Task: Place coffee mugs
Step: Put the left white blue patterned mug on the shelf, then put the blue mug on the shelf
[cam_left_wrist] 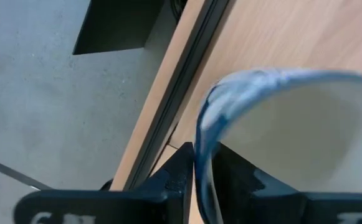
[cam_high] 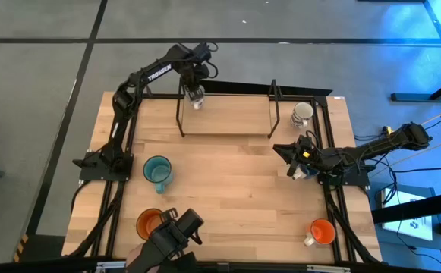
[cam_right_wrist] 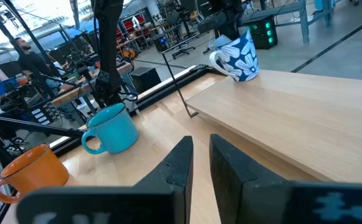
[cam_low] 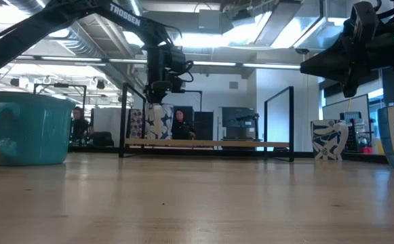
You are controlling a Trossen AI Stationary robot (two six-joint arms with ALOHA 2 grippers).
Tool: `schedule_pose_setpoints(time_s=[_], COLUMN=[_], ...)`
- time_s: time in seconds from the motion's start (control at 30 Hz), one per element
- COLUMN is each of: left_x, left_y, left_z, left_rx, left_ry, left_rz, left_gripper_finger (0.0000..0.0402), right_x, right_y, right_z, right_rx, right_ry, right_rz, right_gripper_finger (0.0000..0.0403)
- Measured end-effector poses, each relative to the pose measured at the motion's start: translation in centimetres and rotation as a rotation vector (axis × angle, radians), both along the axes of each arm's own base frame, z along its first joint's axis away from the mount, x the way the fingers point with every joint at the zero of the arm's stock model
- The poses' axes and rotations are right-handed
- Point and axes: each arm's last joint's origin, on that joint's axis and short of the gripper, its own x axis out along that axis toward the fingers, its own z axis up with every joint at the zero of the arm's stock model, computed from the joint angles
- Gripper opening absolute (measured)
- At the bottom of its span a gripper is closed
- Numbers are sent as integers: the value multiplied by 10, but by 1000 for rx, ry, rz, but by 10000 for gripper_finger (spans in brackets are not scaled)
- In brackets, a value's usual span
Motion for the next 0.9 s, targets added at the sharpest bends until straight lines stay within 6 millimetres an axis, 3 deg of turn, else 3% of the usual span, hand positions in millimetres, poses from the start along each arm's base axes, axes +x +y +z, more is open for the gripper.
schedule_pose_setpoints(time_s=[0.53,0.7,0.9], left_x=[0,5,17], left_y=[2,-3,-18], left_z=[6,28,74], left_rx=[66,101,132], left_ry=[37,1,-190], left_rz=[-21,-49,-86], left_gripper_finger=[127,131,131], right_x=[0,0,0], right_y=[0,0,1], right_z=[0,0,3], right_rx=[0,1,10], right_ry=[1,0,-32], right_rz=[0,16,27], right_gripper_finger=[41,41,41])
